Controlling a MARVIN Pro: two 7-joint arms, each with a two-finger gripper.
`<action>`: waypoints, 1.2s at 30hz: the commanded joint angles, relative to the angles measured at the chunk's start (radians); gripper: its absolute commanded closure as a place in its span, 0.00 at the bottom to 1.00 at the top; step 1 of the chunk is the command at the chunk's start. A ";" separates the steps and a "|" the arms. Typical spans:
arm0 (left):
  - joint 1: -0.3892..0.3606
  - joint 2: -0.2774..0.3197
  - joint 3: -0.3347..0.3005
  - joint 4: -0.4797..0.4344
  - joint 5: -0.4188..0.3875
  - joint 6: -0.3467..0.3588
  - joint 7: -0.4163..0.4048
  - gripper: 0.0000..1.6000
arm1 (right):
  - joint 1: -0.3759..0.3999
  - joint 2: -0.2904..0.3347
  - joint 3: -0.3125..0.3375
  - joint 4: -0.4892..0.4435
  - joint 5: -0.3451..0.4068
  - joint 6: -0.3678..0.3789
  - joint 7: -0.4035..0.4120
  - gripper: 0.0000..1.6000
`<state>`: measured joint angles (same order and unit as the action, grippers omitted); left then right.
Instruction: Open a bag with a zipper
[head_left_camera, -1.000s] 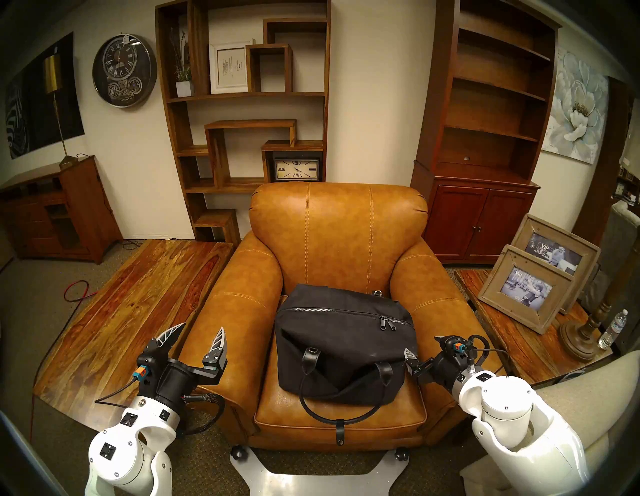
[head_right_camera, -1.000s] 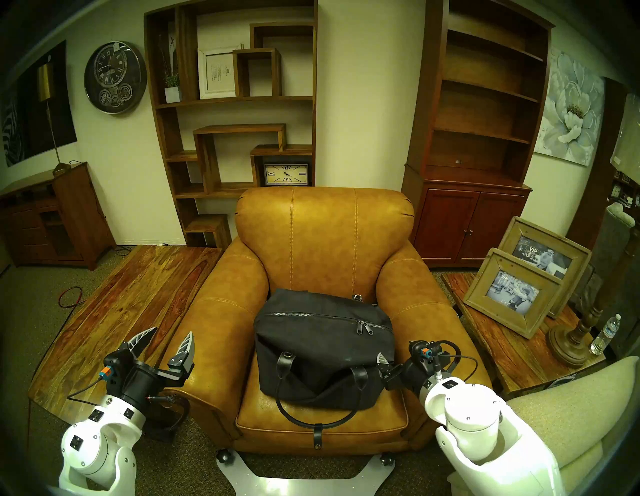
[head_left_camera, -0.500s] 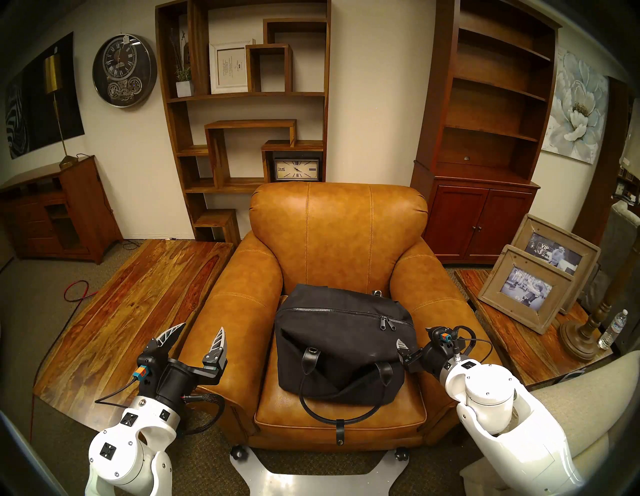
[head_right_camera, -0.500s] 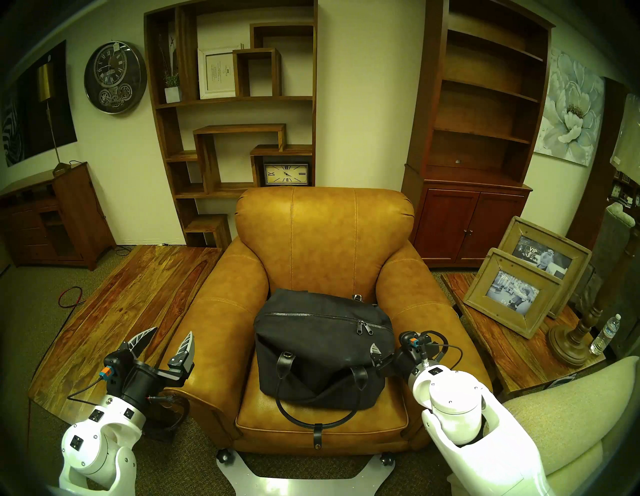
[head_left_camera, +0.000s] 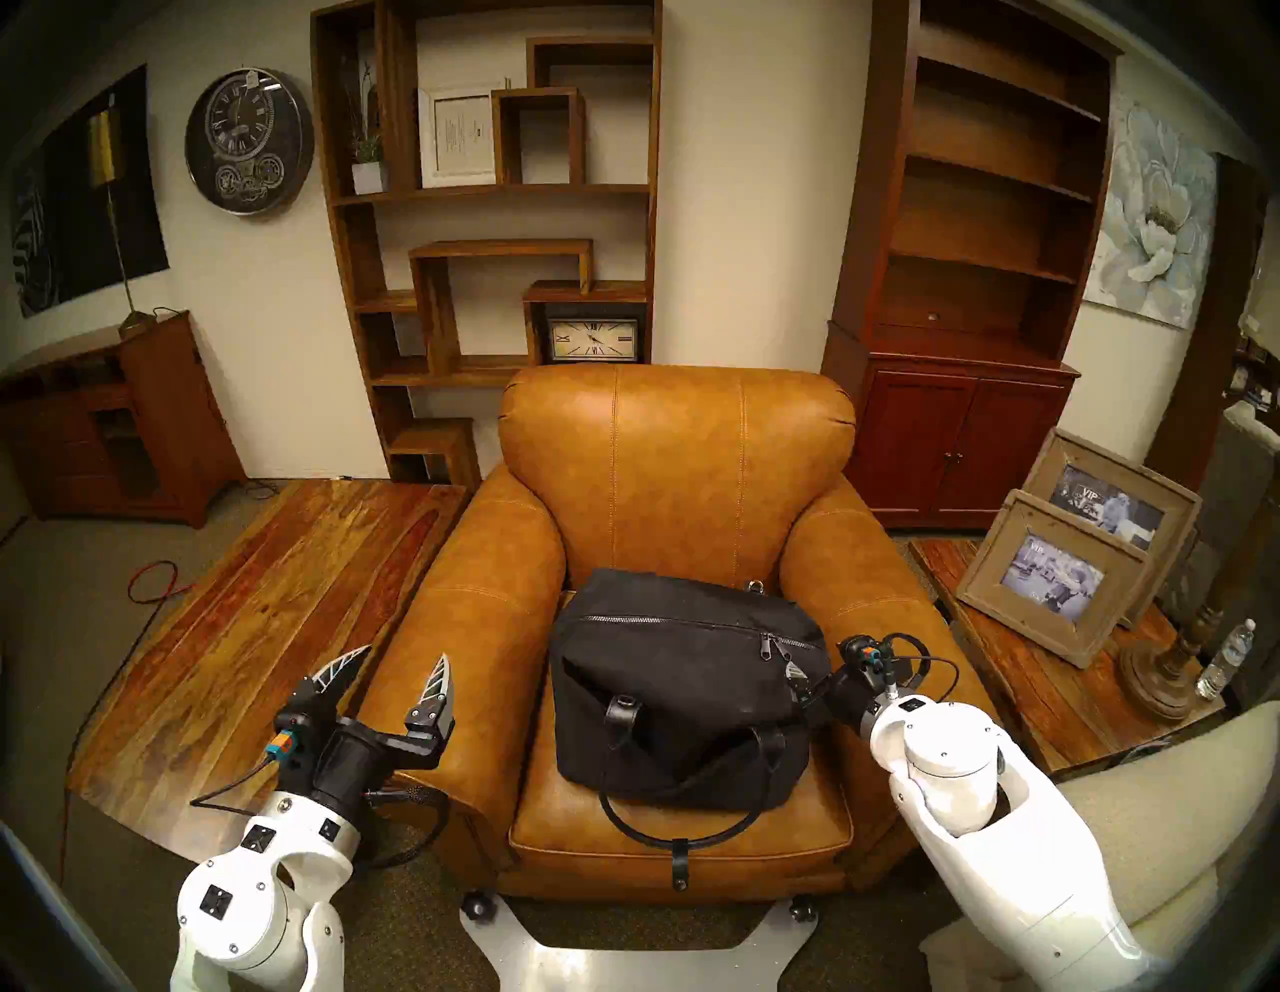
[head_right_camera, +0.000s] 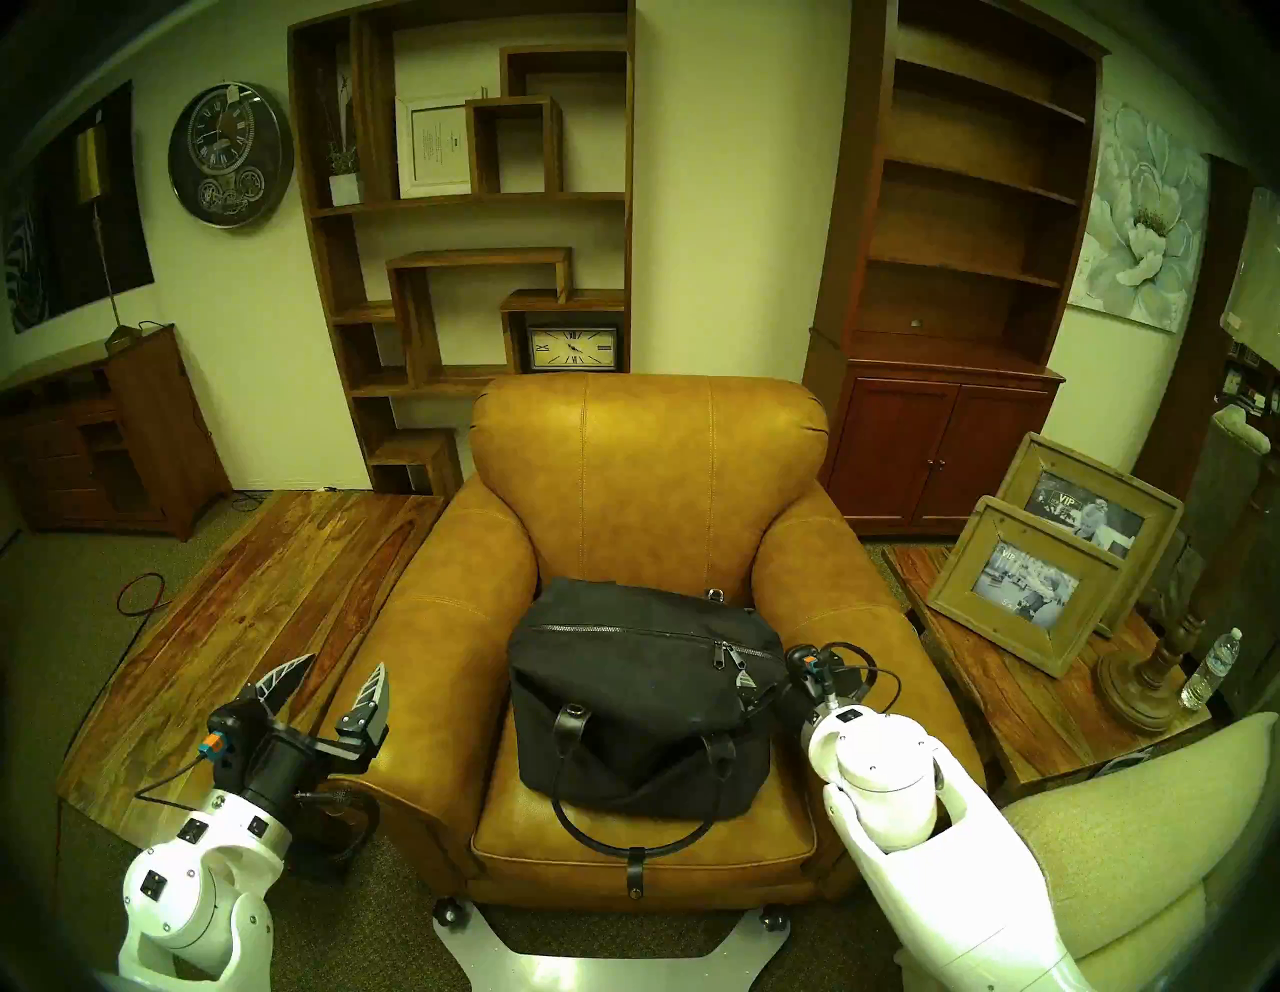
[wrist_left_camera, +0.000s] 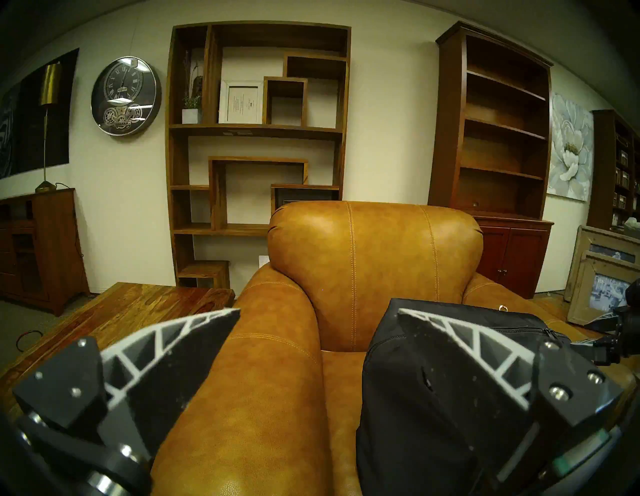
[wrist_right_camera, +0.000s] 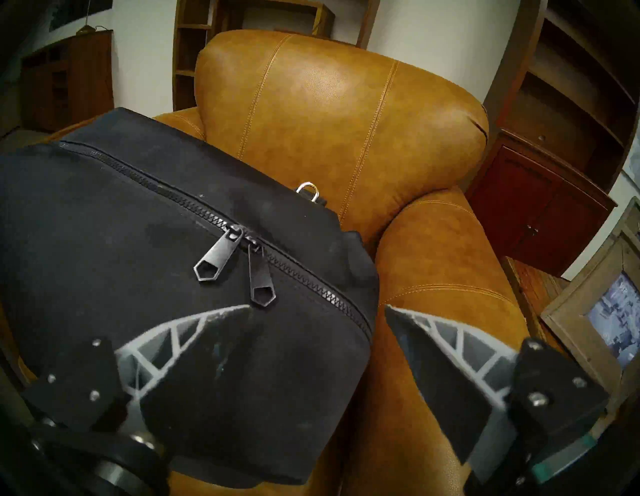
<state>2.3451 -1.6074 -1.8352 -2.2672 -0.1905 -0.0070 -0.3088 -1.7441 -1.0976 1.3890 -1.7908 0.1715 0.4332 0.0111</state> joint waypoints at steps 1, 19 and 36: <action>-0.001 0.001 0.000 -0.019 0.000 -0.004 -0.002 0.00 | 0.106 -0.055 -0.006 0.041 -0.033 0.011 0.020 0.20; 0.001 0.001 0.000 -0.022 0.000 -0.003 -0.002 0.00 | 0.283 -0.096 -0.043 0.222 -0.115 0.073 0.153 0.51; 0.003 0.000 0.000 -0.026 0.001 -0.001 -0.002 0.00 | 0.333 -0.022 -0.080 0.238 -0.117 0.143 0.333 0.60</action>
<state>2.3452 -1.6080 -1.8354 -2.2687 -0.1902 -0.0068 -0.3092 -1.4573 -1.1361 1.3143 -1.5380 0.0474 0.5646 0.3026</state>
